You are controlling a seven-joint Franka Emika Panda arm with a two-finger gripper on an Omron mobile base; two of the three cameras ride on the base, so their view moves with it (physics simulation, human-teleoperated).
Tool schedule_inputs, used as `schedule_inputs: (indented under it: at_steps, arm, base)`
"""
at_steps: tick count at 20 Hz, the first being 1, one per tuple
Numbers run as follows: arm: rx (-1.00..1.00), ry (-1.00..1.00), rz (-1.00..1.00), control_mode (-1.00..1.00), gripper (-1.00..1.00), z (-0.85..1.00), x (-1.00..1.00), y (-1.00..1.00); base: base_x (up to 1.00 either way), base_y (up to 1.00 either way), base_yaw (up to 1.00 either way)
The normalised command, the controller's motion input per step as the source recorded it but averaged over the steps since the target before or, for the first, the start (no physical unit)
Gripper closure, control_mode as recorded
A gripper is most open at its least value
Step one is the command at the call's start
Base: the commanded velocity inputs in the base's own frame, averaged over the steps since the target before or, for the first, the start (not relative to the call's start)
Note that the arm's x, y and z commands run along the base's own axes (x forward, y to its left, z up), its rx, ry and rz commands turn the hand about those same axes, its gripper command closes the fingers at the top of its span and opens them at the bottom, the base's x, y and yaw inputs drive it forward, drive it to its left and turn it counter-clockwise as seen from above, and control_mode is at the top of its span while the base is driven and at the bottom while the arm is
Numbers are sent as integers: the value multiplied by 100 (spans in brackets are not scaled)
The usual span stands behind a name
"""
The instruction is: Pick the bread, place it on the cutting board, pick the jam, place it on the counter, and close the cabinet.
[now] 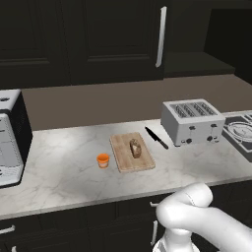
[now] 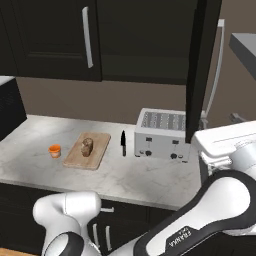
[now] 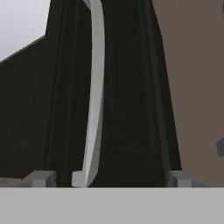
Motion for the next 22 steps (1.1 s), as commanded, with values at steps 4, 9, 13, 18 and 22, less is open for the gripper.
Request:
schedule_inputs:
  at_steps: [4, 9, 13, 18, 22]
  arm:
    - [0, 0, 10, -100, -100, 0, 6, -19]
    - [0, 0, 12, -100, -100, 0, 0, -1]
    - [0, 0, 14, -100, -100, 0, 0, 0]
    - [0, 0, 12, -100, -100, 0, 1, 0]
    - [0, 0, 11, -100, -100, 0, 13, 0]
  base:
    - [0, 0, 0]
    - [0, 0, 0]
    - [0, 0, 0]
    - [0, 0, 0]
    - [0, 0, 0]
